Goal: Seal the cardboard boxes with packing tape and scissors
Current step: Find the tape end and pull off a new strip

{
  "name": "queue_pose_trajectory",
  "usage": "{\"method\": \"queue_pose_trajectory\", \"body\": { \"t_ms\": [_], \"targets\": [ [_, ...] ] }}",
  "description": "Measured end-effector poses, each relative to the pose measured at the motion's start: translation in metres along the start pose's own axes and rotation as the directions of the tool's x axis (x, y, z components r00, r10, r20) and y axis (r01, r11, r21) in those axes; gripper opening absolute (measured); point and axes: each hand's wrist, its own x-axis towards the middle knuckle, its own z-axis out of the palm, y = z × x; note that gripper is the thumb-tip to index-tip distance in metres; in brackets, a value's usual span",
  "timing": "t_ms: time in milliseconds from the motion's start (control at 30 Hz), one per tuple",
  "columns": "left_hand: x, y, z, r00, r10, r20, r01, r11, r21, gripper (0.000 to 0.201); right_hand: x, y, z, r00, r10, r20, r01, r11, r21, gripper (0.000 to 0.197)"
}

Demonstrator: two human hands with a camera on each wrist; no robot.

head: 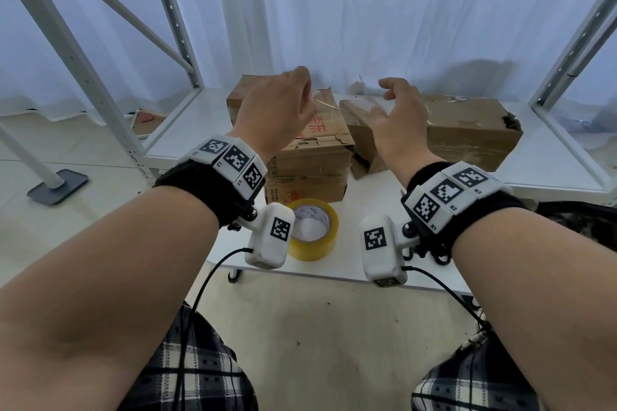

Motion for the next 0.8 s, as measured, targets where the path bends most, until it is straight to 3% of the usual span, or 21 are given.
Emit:
{"method": "queue_pose_trajectory", "body": {
  "t_ms": [300, 500, 800],
  "targets": [
    [0.000, -0.004, 0.003, 0.994, -0.098, -0.053, 0.102, 0.991, 0.092, 0.016, 0.002, 0.004, 0.007, 0.996, 0.085, -0.031, -0.082, 0.992, 0.094, 0.036],
    [-0.001, -0.008, 0.005, 0.995, -0.081, -0.052, 0.086, 0.991, 0.106, 0.017, 0.004, 0.005, 0.009, 0.984, 0.173, -0.041, -0.164, 0.973, 0.165, 0.027],
    [-0.004, -0.016, 0.007, 0.998, -0.012, -0.054, 0.024, 0.973, 0.230, 0.020, 0.004, 0.002, 0.010, 0.980, 0.191, -0.062, -0.171, 0.955, 0.243, 0.017]
  ]
}}
